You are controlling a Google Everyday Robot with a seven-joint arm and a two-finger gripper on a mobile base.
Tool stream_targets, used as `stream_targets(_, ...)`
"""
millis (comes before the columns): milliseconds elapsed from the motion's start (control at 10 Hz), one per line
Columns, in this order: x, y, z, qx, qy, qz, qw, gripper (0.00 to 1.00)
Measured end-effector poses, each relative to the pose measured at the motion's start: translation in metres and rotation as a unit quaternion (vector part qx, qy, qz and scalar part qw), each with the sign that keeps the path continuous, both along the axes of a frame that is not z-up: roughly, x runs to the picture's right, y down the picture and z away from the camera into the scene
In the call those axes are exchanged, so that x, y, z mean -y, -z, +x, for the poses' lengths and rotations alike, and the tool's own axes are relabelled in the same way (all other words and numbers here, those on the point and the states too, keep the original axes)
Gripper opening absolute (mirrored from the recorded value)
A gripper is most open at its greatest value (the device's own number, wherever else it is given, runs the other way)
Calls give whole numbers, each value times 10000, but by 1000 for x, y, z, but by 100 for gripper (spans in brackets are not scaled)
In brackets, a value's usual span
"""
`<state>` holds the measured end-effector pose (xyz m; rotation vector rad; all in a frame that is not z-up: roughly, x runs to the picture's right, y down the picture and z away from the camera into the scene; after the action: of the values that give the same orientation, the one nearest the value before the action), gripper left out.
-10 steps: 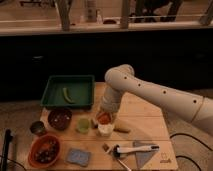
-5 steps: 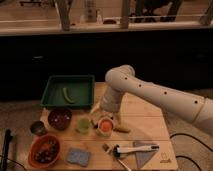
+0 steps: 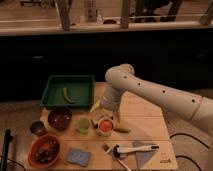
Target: Place apple in paper cup
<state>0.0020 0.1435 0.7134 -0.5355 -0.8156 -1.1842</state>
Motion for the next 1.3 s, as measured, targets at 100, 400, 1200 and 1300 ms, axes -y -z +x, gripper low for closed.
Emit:
stream_targets(100, 1, -1, 1, -2, 5, 5, 10000, 80)
stream_targets(400, 3, 0, 1, -15, 78, 29, 10000, 80)
stream_targets(1200, 4, -5, -3, -21, 184, 21, 9998, 80)
stream_targets(1300, 4, -5, -3, -21, 185, 21, 9998, 80)
